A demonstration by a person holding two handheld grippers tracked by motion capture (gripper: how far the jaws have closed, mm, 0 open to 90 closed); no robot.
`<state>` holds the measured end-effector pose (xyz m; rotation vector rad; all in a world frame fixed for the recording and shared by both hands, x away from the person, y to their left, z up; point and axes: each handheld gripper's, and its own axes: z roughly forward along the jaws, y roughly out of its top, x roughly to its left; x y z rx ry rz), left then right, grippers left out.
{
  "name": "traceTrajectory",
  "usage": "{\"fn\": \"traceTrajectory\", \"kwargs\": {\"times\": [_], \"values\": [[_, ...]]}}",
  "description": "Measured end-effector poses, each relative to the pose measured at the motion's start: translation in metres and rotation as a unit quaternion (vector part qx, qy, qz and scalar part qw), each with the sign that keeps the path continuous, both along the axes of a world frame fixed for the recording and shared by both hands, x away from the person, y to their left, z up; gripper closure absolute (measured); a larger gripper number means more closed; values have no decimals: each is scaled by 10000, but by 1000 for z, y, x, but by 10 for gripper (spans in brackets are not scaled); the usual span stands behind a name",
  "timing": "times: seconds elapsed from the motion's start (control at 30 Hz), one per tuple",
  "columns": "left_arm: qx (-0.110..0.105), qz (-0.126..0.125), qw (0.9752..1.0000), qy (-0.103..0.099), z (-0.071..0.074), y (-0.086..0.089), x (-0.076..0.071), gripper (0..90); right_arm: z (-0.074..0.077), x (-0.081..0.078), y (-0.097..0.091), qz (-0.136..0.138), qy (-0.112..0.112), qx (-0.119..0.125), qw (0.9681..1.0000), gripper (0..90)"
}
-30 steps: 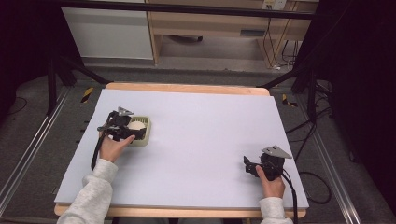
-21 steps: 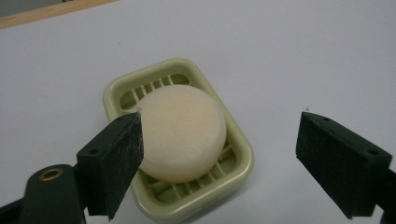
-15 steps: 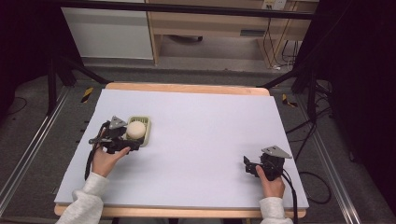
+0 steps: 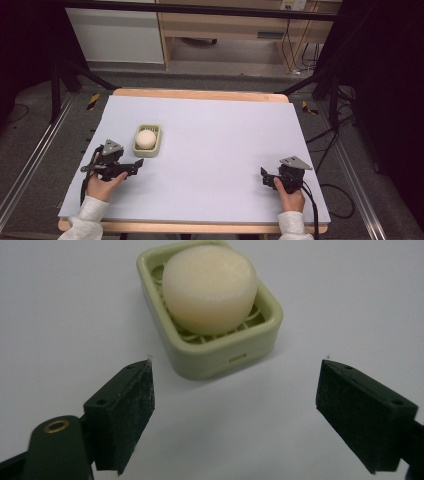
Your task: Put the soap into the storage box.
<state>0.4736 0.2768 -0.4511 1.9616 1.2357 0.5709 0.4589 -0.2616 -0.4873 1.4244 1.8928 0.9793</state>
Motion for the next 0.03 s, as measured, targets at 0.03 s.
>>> {"fn": "traceTrajectory", "kwargs": {"times": [0.03], "values": [[9, 15, 10000, 13, -2, 3, -2, 160, 0, 0, 0, -1, 11, 14, 10000, 45]]}}
